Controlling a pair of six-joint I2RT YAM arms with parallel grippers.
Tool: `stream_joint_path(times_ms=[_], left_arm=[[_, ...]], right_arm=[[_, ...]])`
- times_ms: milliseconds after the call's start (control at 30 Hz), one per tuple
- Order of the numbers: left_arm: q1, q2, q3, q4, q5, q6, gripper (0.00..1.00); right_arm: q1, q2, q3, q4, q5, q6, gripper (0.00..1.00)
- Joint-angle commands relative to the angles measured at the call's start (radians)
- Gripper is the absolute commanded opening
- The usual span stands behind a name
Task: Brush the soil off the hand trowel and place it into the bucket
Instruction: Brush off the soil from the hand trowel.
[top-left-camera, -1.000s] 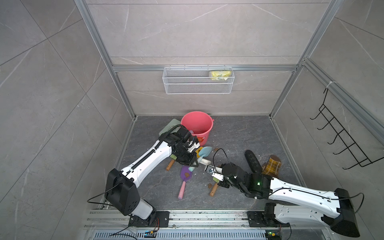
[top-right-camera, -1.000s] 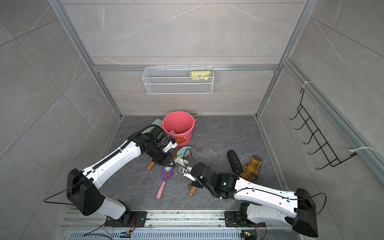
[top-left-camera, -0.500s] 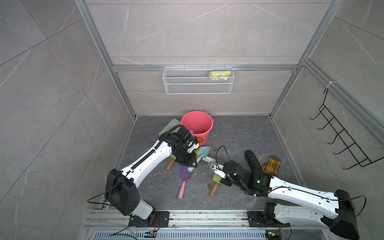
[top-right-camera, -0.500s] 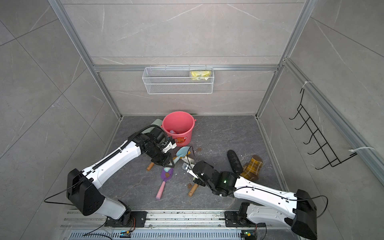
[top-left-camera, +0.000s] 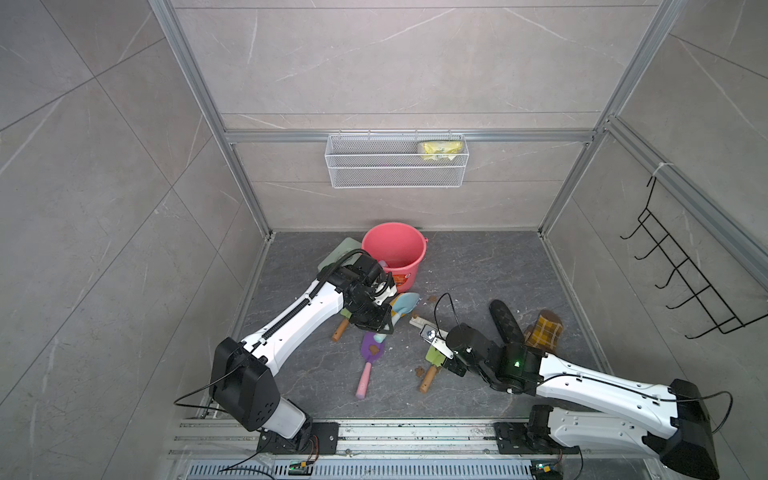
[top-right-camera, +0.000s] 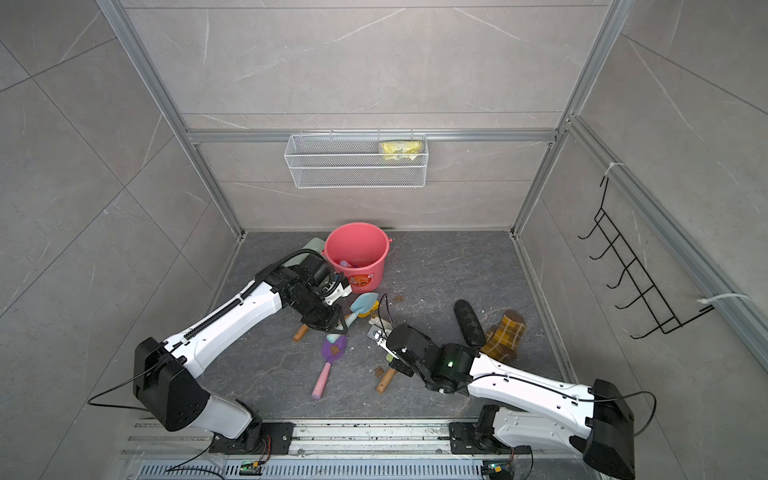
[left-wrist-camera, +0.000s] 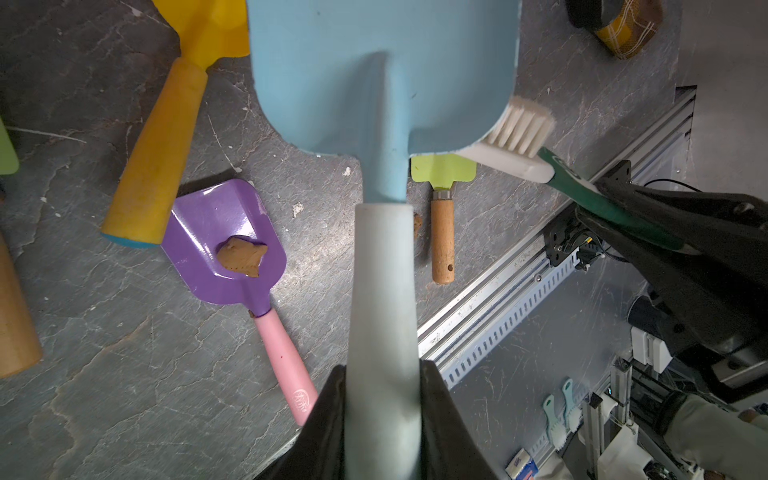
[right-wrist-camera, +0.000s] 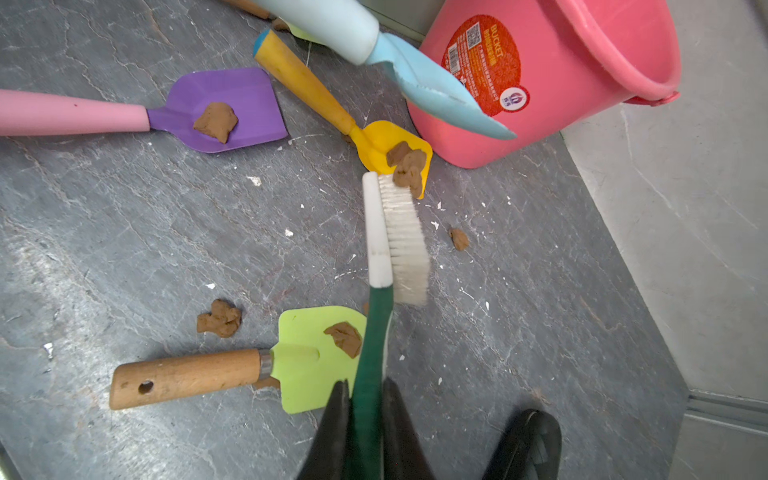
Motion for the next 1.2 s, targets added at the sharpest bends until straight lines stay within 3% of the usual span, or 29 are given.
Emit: stream_joint_path(times_ms=[0, 133, 367, 867, 1167], left_arm=[[-0.005, -0.005, 0.041, 0.004, -0.001, -0.018, 0.00], [-0.004, -0.002, 0.039, 0.013, 0.043, -0.021, 0.00], [-0.040, -0.002, 0.002, 0.054, 0.125, -0.022, 0.00], [-0.045, 0.072, 0.009, 0.067, 0.012, -0.020, 0.00], [-0.033, 0.066, 0.028, 0.046, 0.002, -0.017, 0.00]], right_arm=[[0.008, -0.012, 0.006, -0.011, -0.039, 0.021, 0.00], [0.009, -0.016, 0.010, 0.022, -0.069, 0.022, 0.00], [0.005, 0.048, 0.060, 0.026, 0.001, 0.063, 0.00], [-0.001, -0.058, 0.033, -0.029, -0.030, 0.099, 0.00], [-0.001, -0.085, 0.030, -0.091, -0.079, 0.092, 0.00]])
